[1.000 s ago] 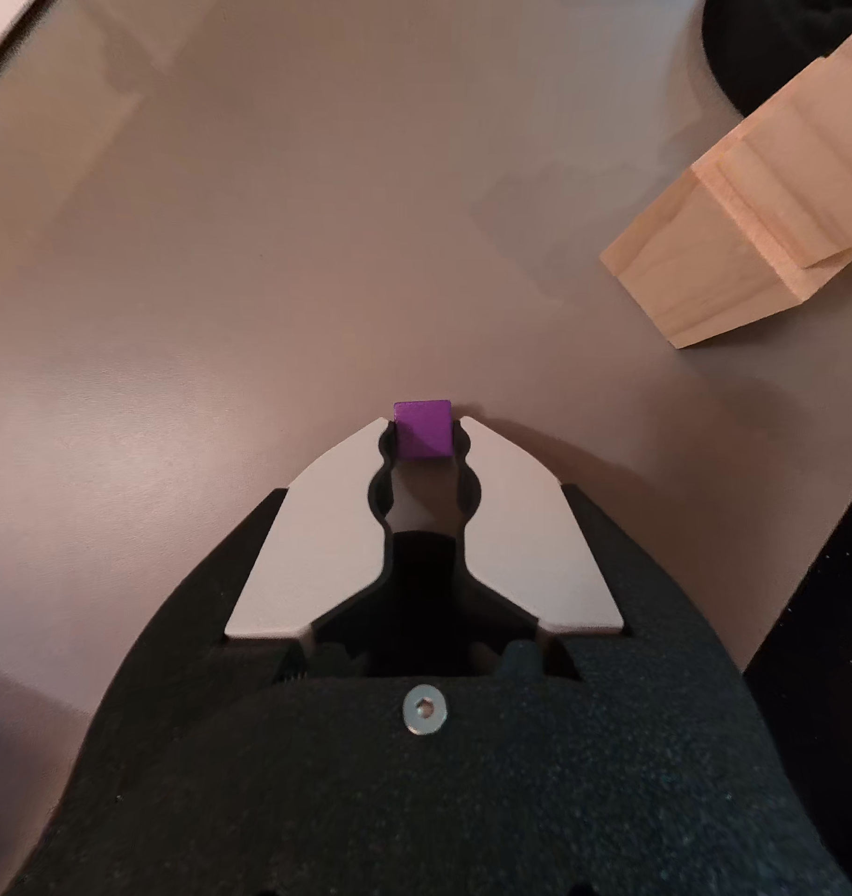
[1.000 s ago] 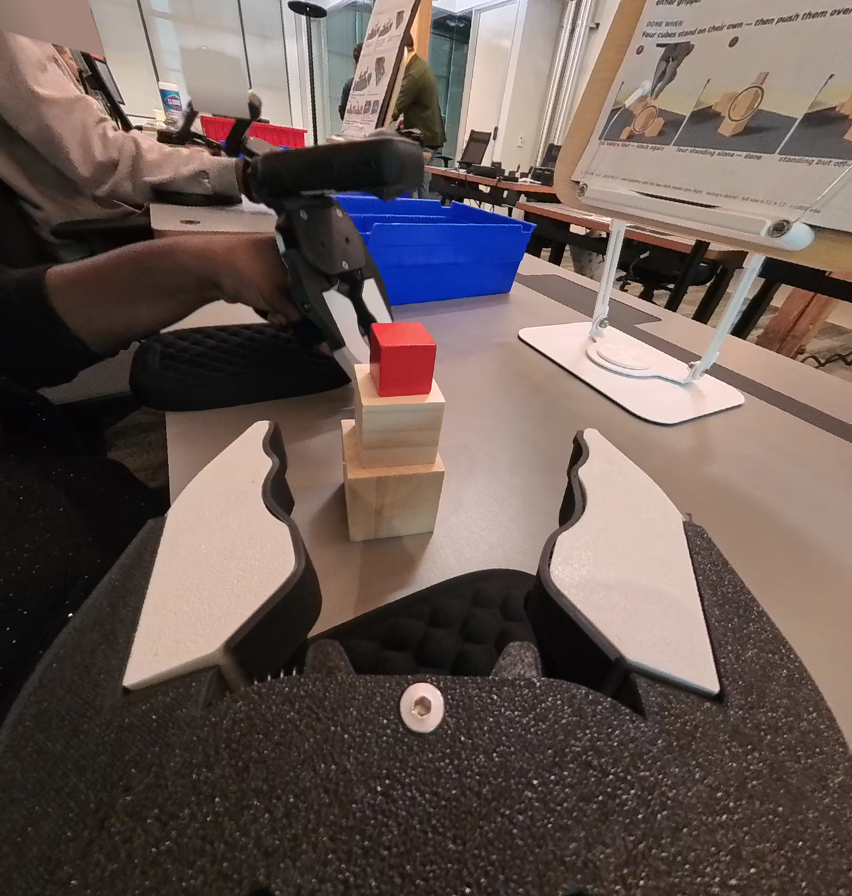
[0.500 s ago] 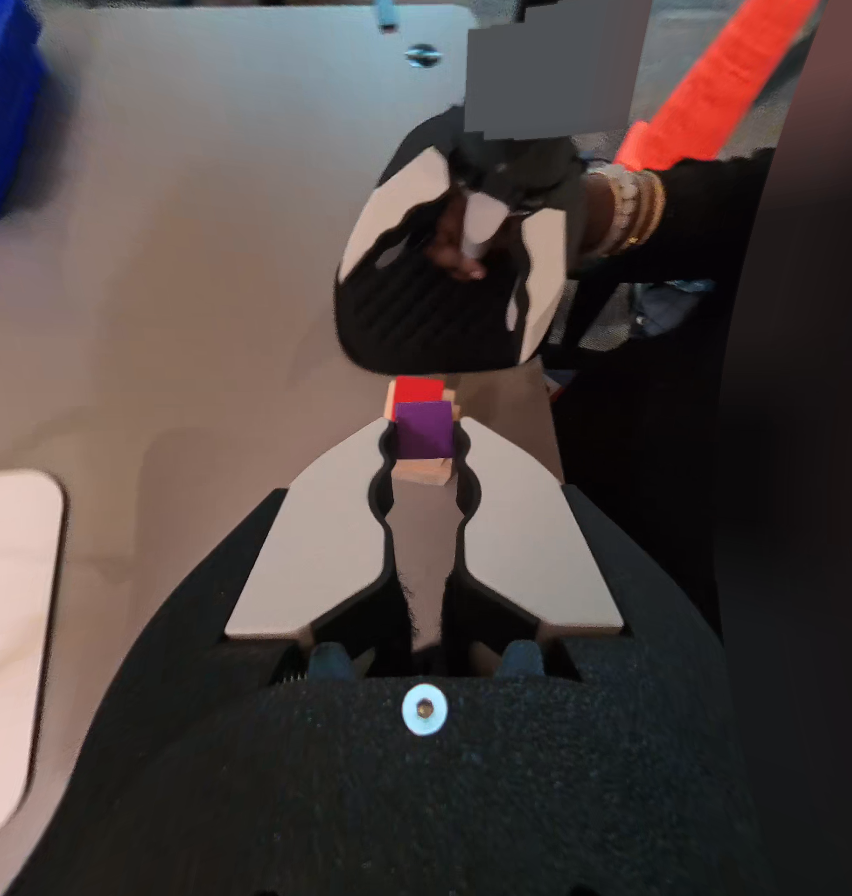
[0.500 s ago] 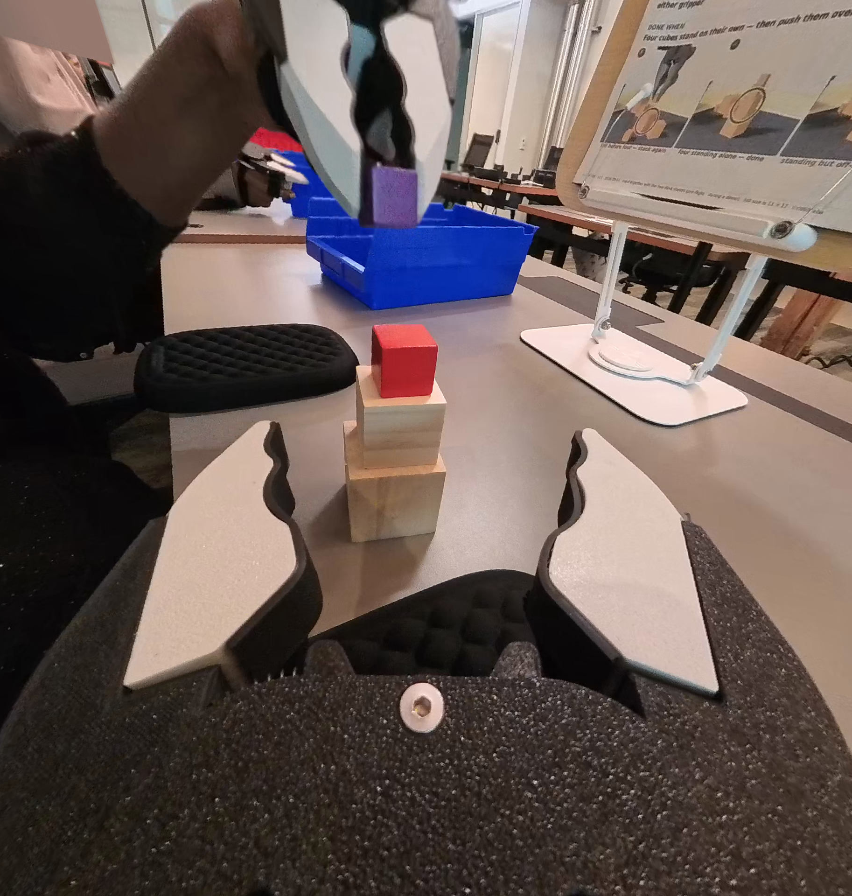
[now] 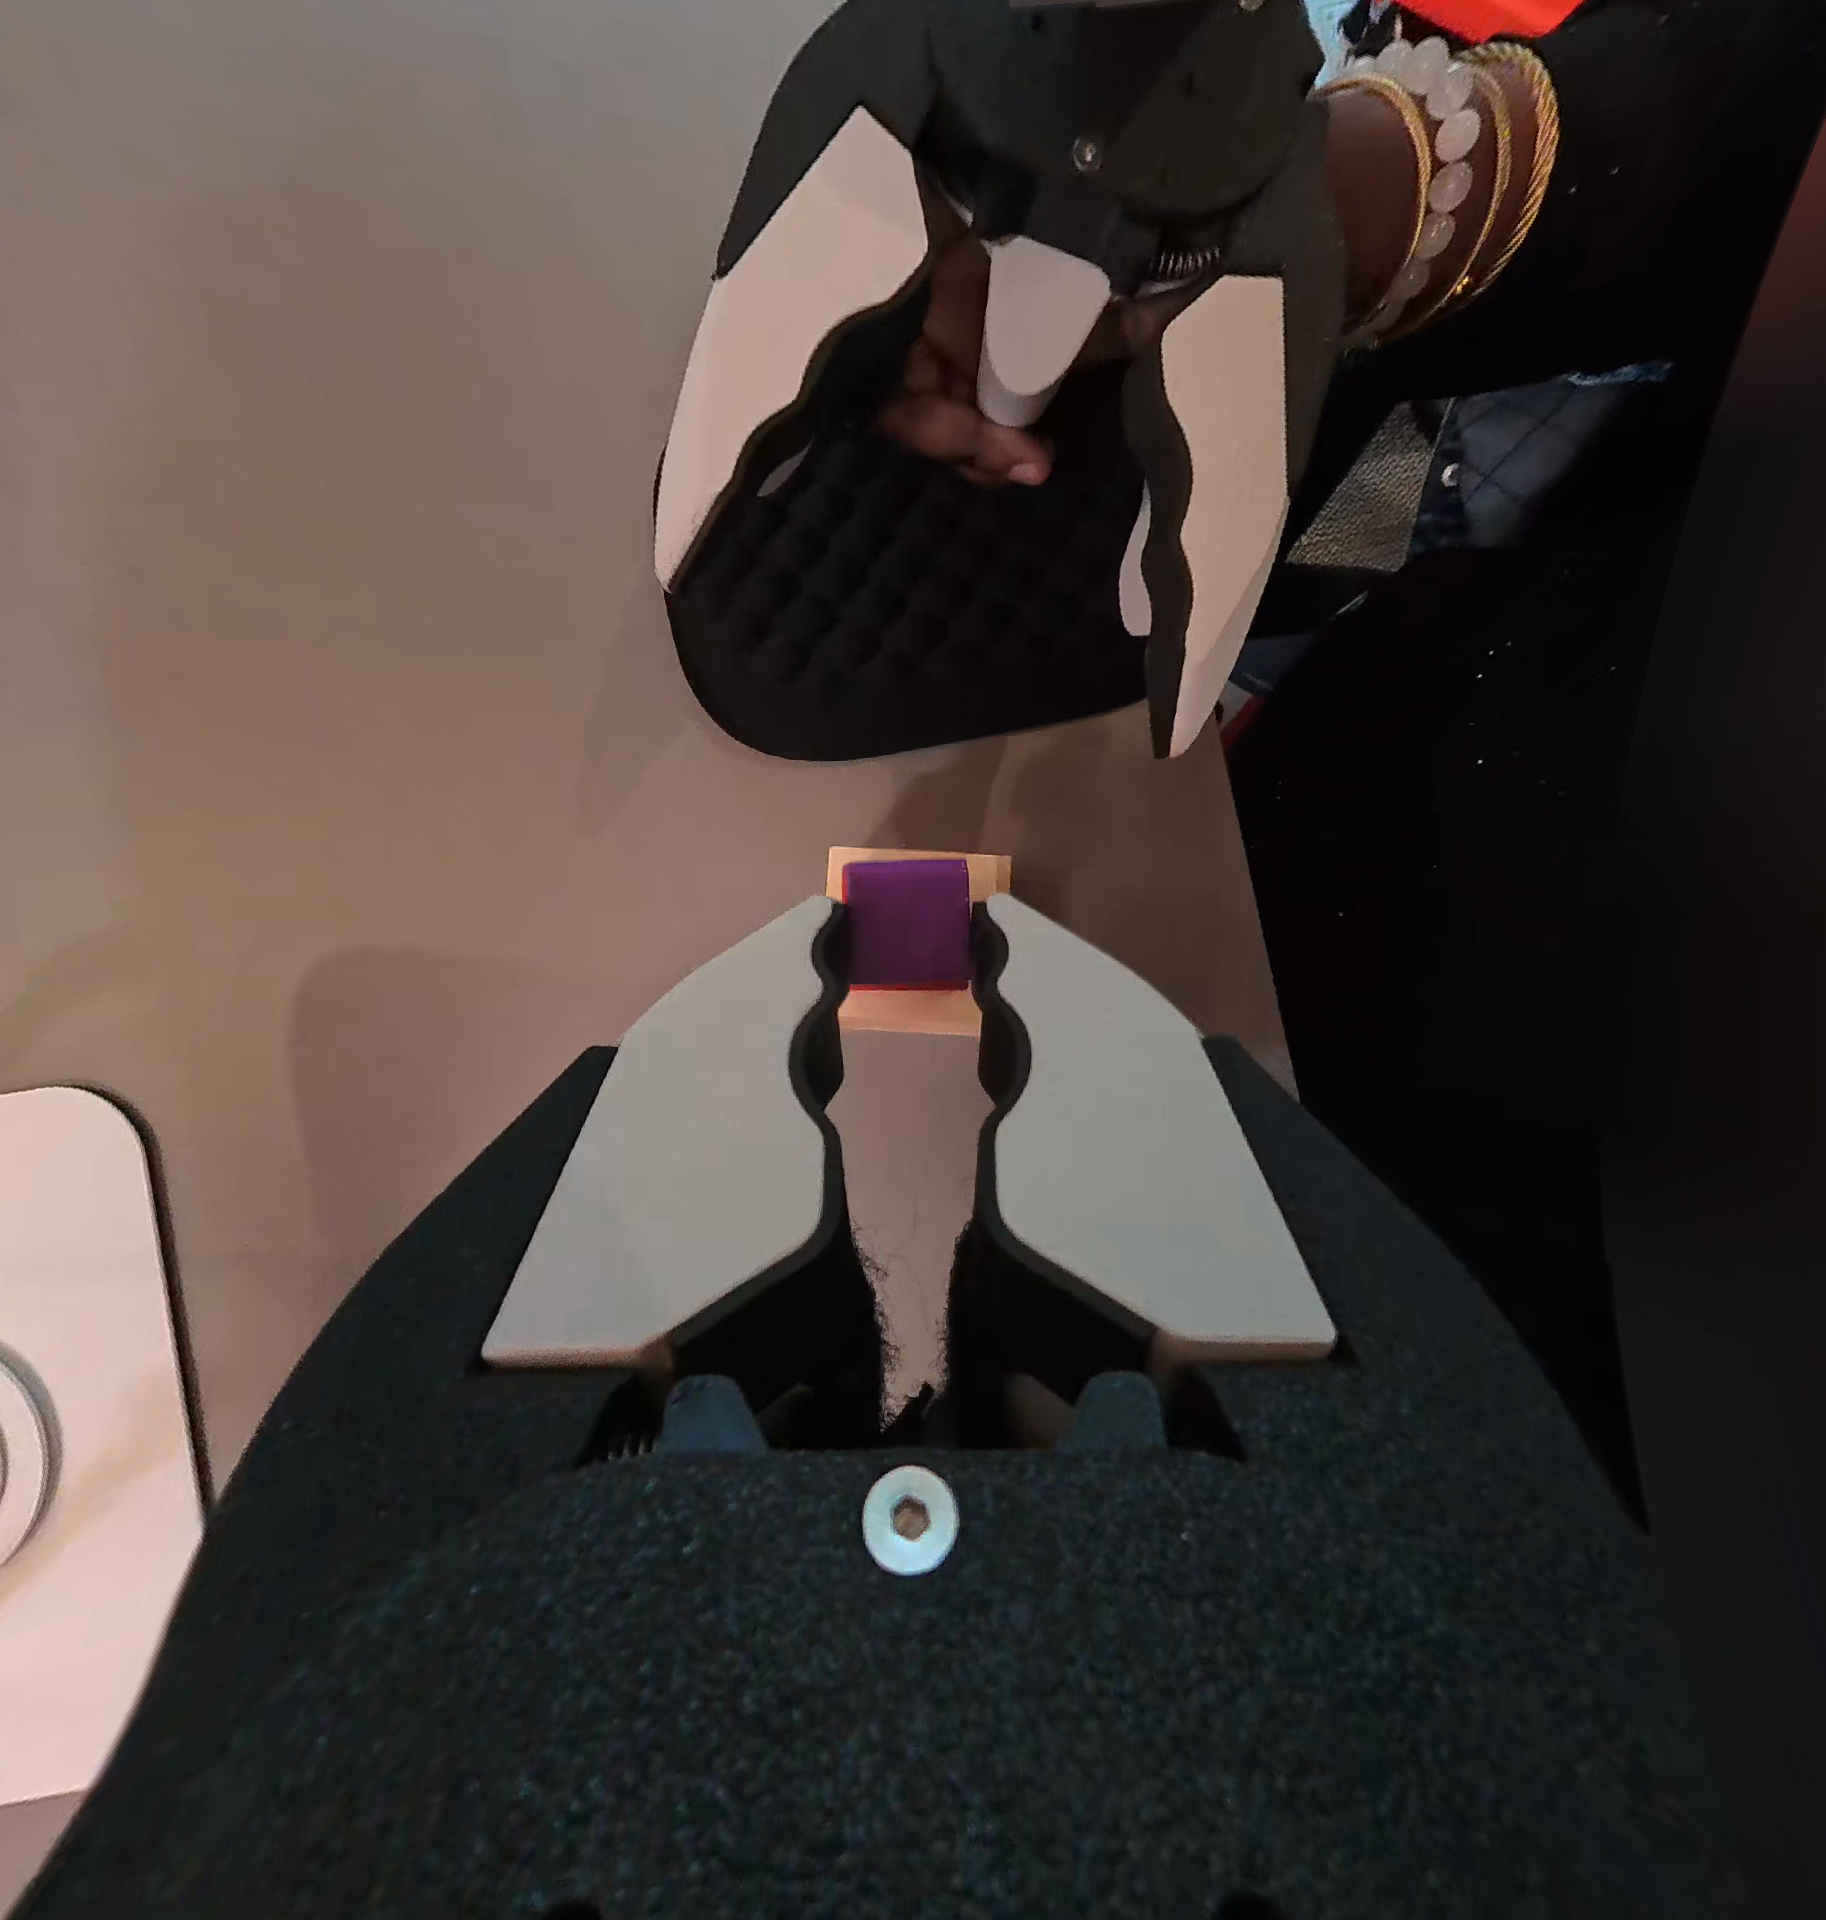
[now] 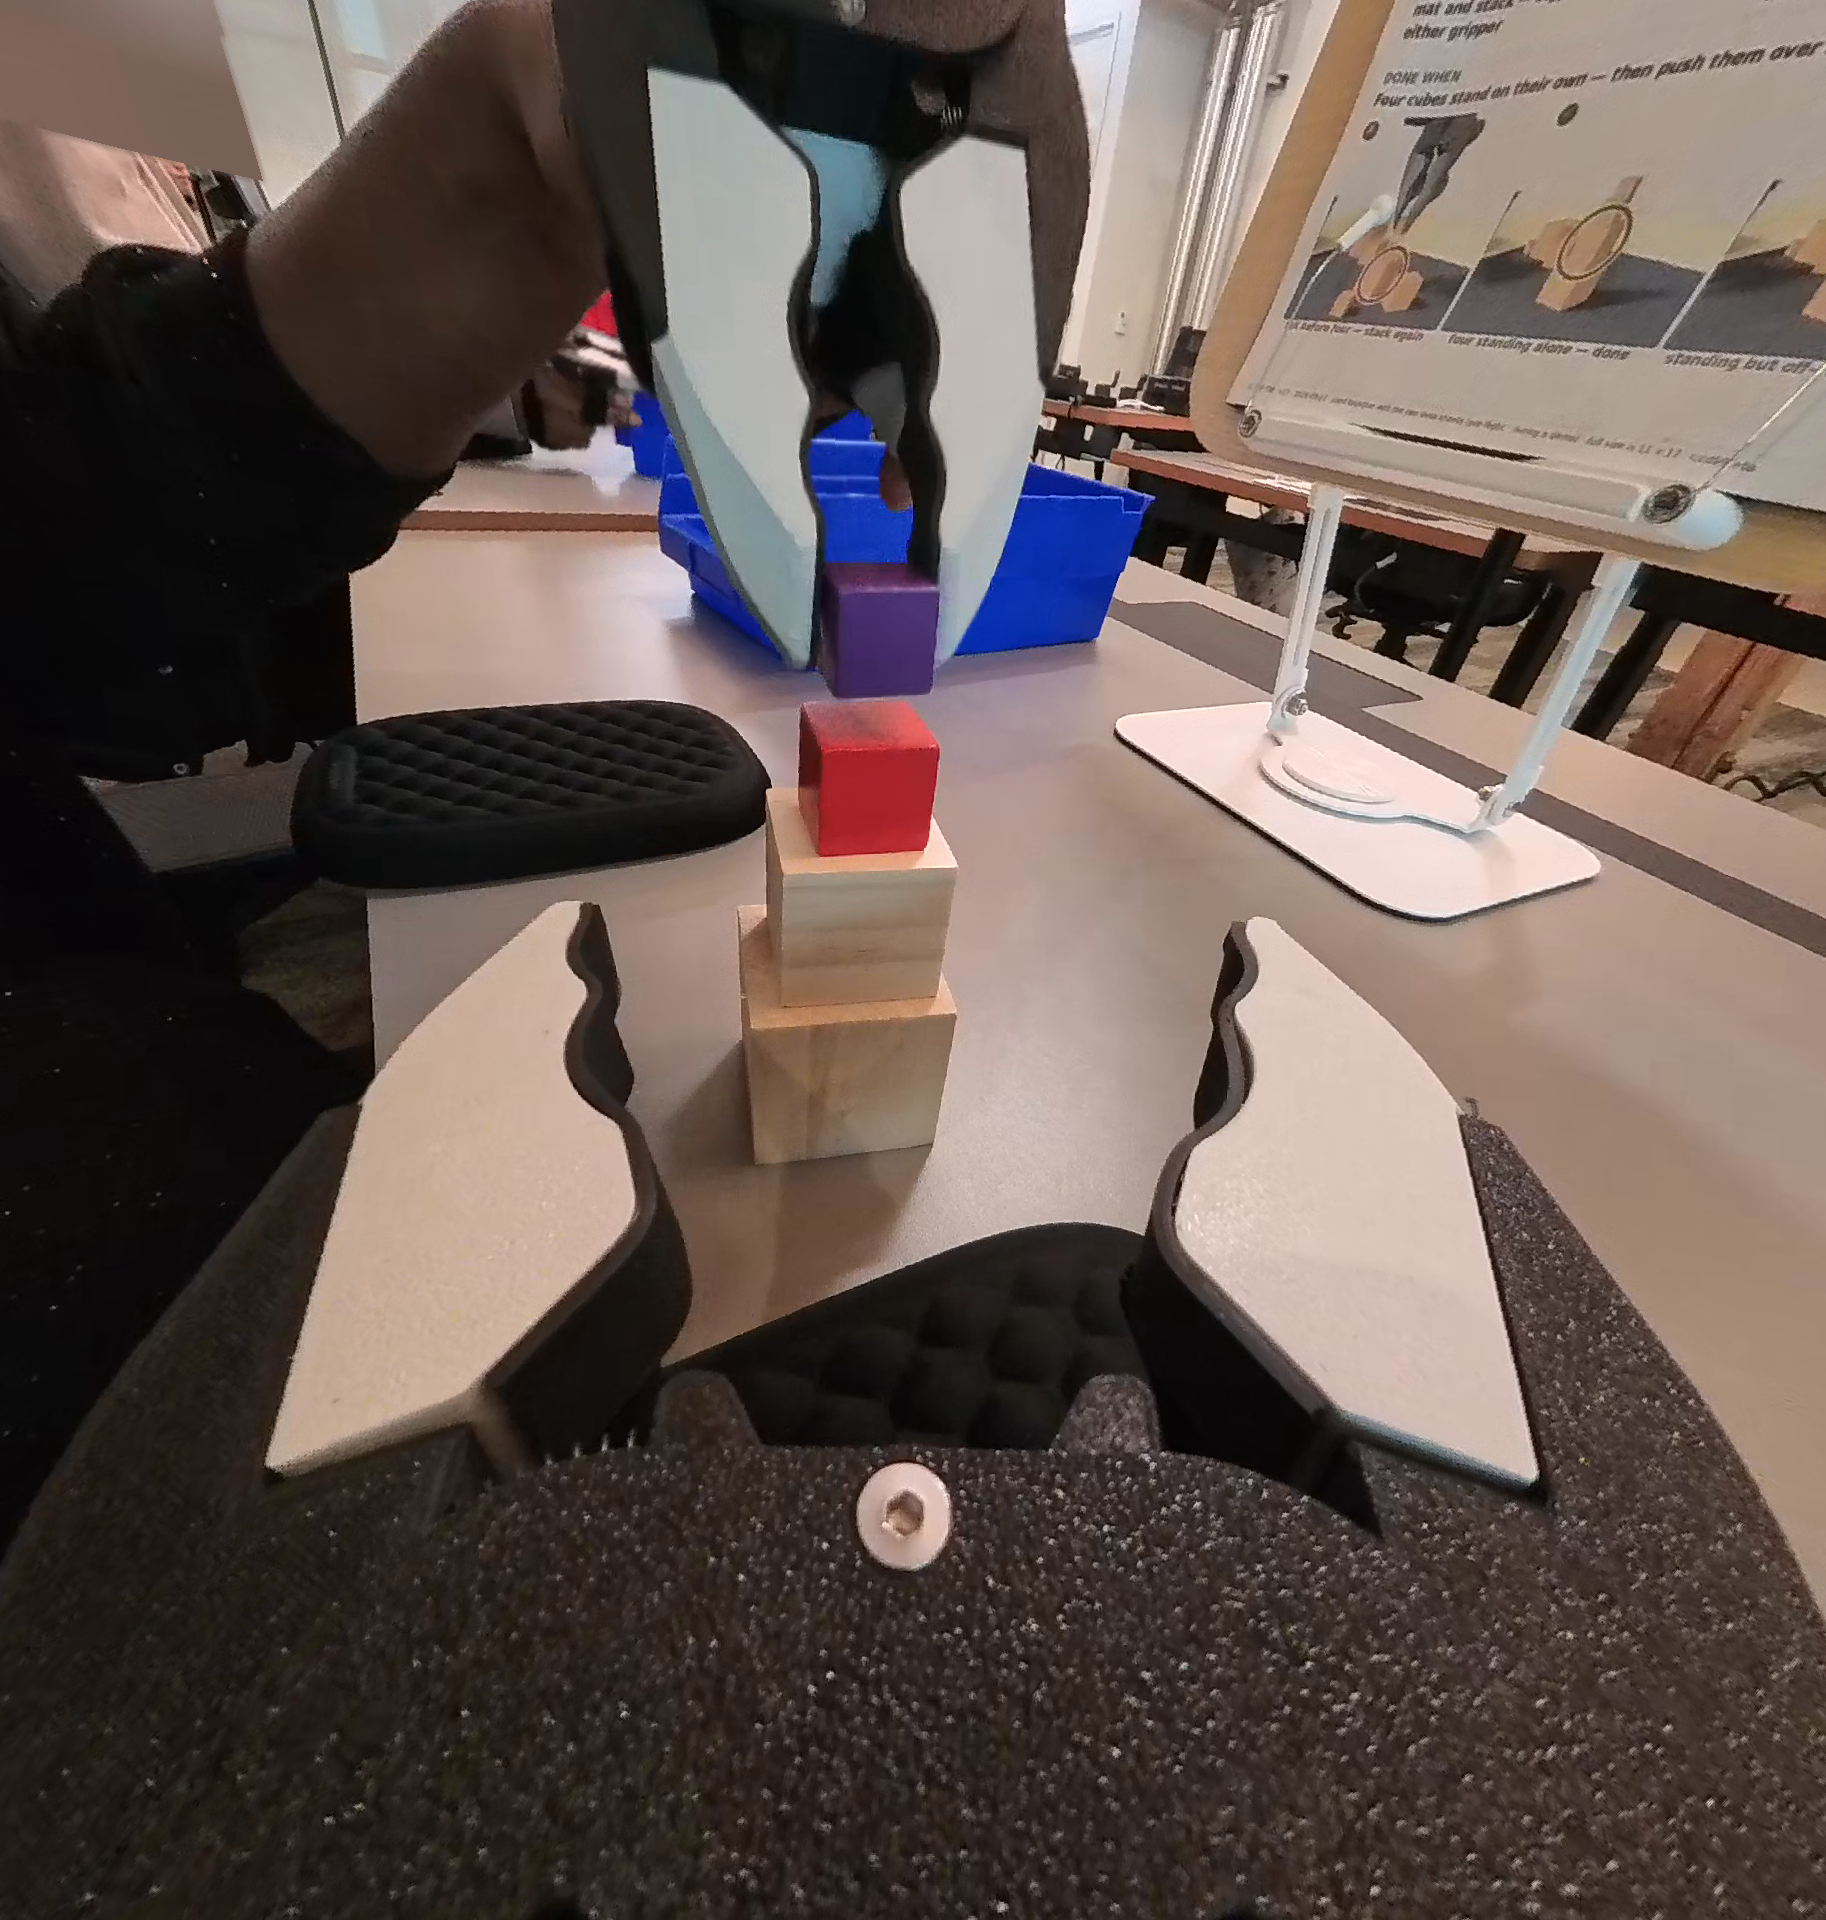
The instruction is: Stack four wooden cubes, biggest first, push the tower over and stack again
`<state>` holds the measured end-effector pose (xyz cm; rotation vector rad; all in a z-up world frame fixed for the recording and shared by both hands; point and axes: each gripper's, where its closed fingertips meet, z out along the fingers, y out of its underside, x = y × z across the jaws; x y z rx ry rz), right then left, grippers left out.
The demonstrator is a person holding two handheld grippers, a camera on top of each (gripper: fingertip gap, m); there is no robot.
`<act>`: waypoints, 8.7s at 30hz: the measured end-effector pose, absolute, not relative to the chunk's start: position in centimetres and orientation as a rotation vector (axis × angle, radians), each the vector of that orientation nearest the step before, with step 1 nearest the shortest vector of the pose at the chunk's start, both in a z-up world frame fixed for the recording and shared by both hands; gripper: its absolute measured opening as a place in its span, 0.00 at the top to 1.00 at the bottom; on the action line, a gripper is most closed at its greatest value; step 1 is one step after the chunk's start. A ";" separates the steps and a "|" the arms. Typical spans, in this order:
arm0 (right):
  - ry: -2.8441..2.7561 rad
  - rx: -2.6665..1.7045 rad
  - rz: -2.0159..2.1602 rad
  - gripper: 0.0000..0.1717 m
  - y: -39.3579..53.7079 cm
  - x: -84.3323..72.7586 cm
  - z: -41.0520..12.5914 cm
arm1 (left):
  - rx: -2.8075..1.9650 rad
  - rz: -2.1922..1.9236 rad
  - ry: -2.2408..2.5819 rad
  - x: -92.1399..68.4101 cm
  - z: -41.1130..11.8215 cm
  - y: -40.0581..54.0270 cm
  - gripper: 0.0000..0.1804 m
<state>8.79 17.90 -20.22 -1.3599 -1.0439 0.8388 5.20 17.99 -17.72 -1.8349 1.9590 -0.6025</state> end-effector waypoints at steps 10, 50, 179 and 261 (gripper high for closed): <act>-1.042 -1.359 0.841 0.37 17.9 8.8 -20.2 | -1.839 -0.575 1.990 5.2 -18.5 18.0 0.88; -1.031 -1.360 0.846 0.39 18.1 8.9 -20.2 | -1.345 -0.861 0.983 -2.1 -13.6 16.6 0.19; -1.661 -2.194 0.505 0.38 17.9 4.7 -29.7 | -1.285 -0.794 0.845 -7.0 -18.0 14.4 0.24; -1.652 -1.948 0.498 0.59 20.5 1.1 -23.6 | -1.287 -0.820 0.946 -6.0 -18.7 13.7 0.24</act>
